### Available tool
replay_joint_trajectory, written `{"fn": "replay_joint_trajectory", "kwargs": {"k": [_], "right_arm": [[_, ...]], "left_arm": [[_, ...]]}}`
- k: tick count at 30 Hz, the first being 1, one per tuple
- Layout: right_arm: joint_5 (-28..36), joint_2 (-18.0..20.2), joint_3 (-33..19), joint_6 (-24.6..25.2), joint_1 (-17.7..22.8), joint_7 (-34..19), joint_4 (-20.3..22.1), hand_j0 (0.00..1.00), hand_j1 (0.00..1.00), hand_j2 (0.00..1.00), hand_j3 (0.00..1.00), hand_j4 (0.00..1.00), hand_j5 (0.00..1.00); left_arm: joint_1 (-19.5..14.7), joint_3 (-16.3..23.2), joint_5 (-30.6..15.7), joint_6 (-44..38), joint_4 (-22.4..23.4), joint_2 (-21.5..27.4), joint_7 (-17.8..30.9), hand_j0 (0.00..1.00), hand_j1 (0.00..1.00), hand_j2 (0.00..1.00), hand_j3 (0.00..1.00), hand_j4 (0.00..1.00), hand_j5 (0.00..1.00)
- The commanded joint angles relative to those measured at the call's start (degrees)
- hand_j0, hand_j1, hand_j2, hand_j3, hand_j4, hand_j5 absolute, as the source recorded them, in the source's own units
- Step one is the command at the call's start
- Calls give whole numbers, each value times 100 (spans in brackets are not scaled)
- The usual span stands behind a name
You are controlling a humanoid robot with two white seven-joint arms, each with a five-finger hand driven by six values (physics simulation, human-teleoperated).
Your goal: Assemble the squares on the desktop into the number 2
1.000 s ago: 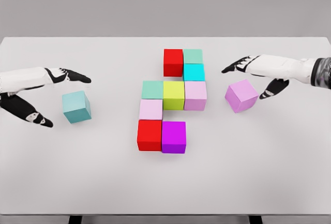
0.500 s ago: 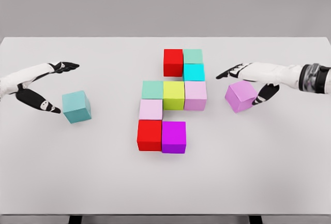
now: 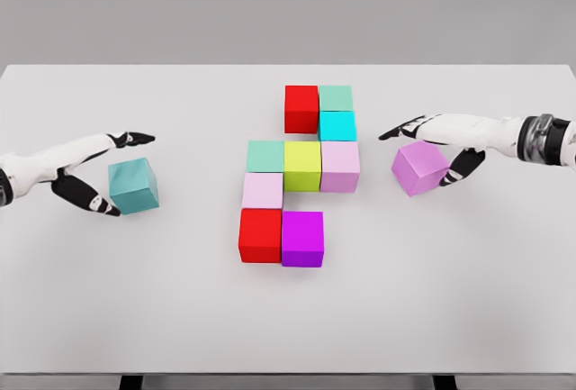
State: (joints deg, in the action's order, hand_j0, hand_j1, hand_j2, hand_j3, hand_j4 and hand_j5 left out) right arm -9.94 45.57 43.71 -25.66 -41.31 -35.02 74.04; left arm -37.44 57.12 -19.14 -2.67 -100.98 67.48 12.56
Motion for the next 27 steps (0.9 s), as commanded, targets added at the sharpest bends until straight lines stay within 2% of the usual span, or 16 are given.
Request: {"fn": "replay_joint_trajectory", "kwargs": {"k": [1,15,16,20,22,23,27], "right_arm": [[27,13,-3,9,0,2,-39,100,100,100,100,100,100],[27,5,102,9,0,2,-127,99,99,99,99,99,99],[27,-4,93,0,0,2,-118,92,92,92,92,92,92],[27,5,94,-9,-18,2,-118,87,87,87,87,87,87],[27,5,102,-9,-18,2,-118,81,81,81,81,81,81],[27,-4,102,-9,-18,2,-118,75,75,75,75,75,75],[27,5,102,-44,-18,2,-118,71,71,71,71,71,71]], "left_arm": [[0,36,25,-5,-1,-7,-8,100,100,100,100,100,100],[26,71,253,-181,52,-157,-25,89,89,89,89,89,89],[26,71,253,-181,52,-165,-25,89,89,89,89,89,89],[35,80,367,-190,61,-201,-34,89,89,89,89,89,89],[35,80,367,-190,69,-201,-34,87,87,87,87,87,87],[35,80,367,-190,104,-209,-34,87,87,87,87,87,87],[44,168,455,-181,184,-236,-175,86,86,86,86,86,86]]}}
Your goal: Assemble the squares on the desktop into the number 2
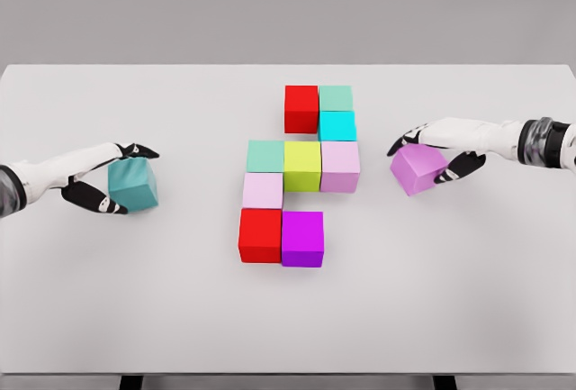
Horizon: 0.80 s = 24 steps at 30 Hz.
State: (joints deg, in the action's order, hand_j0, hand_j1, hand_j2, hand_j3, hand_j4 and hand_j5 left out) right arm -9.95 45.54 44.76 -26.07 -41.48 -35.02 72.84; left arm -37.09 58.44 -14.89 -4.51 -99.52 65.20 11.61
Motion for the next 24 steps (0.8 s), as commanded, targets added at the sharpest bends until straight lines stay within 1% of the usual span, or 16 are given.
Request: {"fn": "replay_joint_trajectory", "kwargs": {"k": [1,2,4,5,6,10,12,14,15,17,19,21,22,24], "right_arm": [[29,7,-3,-12,0,2,2,71,71,71,71,71,71],[29,7,-3,-12,0,2,11,71,71,71,71,71,71],[29,7,-3,-21,0,2,11,65,65,65,65,65,65],[29,16,-3,-29,0,2,11,65,65,65,65,65,65],[37,33,-11,-108,-9,2,20,65,65,65,65,65,65],[64,121,-46,-451,-18,2,63,65,65,65,65,65,65],[73,130,-55,-495,-18,2,125,62,62,62,62,62,62],[73,156,-55,-794,-18,2,160,62,62,62,62,62,62],[73,235,-55,-893,-18,2,186,62,62,62,62,62,62],[81,332,-55,-893,-18,2,327,62,62,62,62,62,62],[81,473,-55,-893,-9,2,362,62,62,62,62,62,62],[73,596,-55,-893,35,2,529,62,62,62,62,62,62],[73,640,-55,-893,44,2,643,62,62,62,62,62,62],[73,657,-38,-893,44,2,705,62,62,62,62,62,62]], "left_arm": [[0,70,65,3,37,-16,-88,86,86,86,86,86,86],[9,106,109,3,37,-16,-97,86,86,86,86,86,86],[9,115,118,3,37,-34,-159,85,85,85,85,85,85],[9,123,118,3,37,-34,-159,81,81,81,81,81,81],[0,159,109,20,37,-51,-167,69,69,69,69,69,69],[9,167,100,64,37,-60,-194,58,58,58,58,58,58],[9,167,91,64,37,-95,-203,54,54,54,54,54,54],[9,159,83,64,38,-95,-203,54,54,54,54,54,54],[9,159,83,64,46,-95,-203,54,54,54,54,54,54],[9,159,65,82,46,-113,-203,53,53,53,53,53,53],[0,159,65,100,29,-139,-203,52,52,52,52,52,52],[0,159,74,108,11,-192,-203,50,50,50,50,50,50],[0,159,83,117,11,-209,-203,49,49,49,49,49,49],[0,132,100,222,11,-218,-203,47,47,47,47,47,47]]}}
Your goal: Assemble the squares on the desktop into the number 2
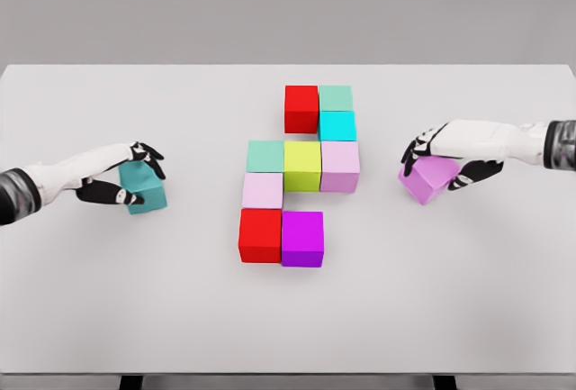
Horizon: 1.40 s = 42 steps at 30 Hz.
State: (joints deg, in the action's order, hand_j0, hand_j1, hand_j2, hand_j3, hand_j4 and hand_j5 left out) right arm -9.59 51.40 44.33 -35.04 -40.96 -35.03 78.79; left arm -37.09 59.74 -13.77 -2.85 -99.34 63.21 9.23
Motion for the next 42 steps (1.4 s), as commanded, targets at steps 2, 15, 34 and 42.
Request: {"fn": "replay_joint_trajectory", "kwargs": {"k": [2,15,34,42], "right_arm": [[36,213,6,4,35,3,374,62,62,62,62,62,62],[28,433,173,4,334,3,1798,62,62,62,62,62,62],[10,63,550,4,264,3,2185,64,64,64,64,64,64],[1,81,489,4,176,3,2150,100,100,100,100,100,100]], "left_arm": [[0,-32,6,65,2,-107,35,44,44,44,44,44,44],[-299,-419,181,-22,415,-880,-71,38,38,38,38,38,38],[-1283,-349,1957,48,2815,-3623,-18,39,39,39,39,39,39],[-1494,-129,1957,39,2982,-3825,-18,42,42,42,42,42,42]]}}
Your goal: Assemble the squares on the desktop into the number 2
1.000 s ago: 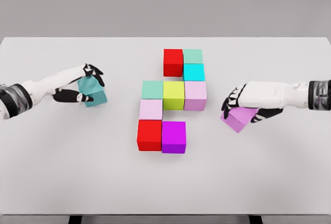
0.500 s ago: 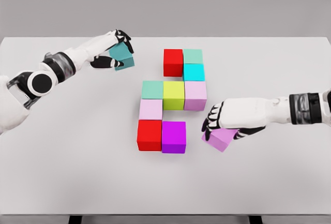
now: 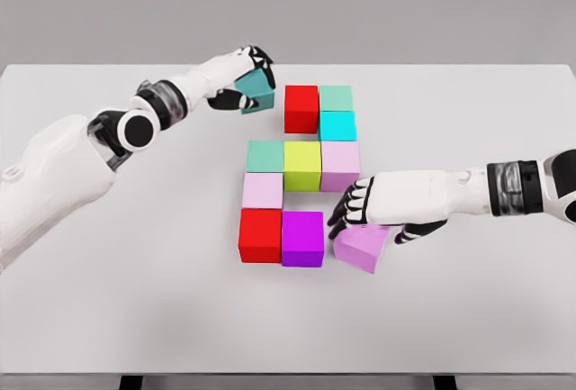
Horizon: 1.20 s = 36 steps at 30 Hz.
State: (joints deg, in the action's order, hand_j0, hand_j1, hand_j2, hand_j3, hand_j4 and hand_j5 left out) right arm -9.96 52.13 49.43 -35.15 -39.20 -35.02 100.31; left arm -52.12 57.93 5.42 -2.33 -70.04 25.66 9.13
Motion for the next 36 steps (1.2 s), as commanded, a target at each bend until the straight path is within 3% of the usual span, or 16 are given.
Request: {"fn": "replay_joint_trajectory", "kwargs": {"k": [1,5,11,13,19,27,29,31,32,36], "right_arm": [[38,25,-56,15,0,2,-3,100,100,100,100,100,100],[108,165,-627,15,62,2,-222,100,100,100,100,100,100],[188,1185,-557,15,88,2,-609,100,100,100,100,100,100],[152,1361,-548,15,220,2,-635,100,100,100,100,100,100],[-375,1379,-39,15,272,2,-161,100,100,100,100,100,100],[-445,1344,199,15,246,2,-73,100,100,100,100,100,100],[-445,1335,243,15,229,2,-47,100,100,100,100,100,100],[-445,1335,243,15,229,2,-38,100,100,100,100,100,100],[-445,1317,243,15,229,2,-38,100,100,100,100,100,100],[-445,1230,234,15,185,2,-38,100,100,100,100,100,100]], "left_arm": [[0,122,30,-13,52,-70,-8,42,42,42,42,42,42],[-18,175,30,-13,122,-79,-8,47,47,47,47,47,47],[-70,175,30,-4,219,-79,-8,70,70,70,70,70,70],[-70,175,30,-4,210,-79,-8,79,79,79,79,79,79],[-79,175,21,14,192,-70,-8,94,94,94,94,94,94],[-132,175,3,260,201,-17,-8,100,100,100,100,100,100],[-290,175,-58,268,201,202,-8,100,100,100,100,100,100],[-562,254,-172,242,236,817,-8,100,100,100,100,100,100],[-703,368,-173,251,464,1002,-8,100,100,100,100,100,100],[-782,754,-94,698,596,1081,-25,100,100,100,100,100,100]]}}
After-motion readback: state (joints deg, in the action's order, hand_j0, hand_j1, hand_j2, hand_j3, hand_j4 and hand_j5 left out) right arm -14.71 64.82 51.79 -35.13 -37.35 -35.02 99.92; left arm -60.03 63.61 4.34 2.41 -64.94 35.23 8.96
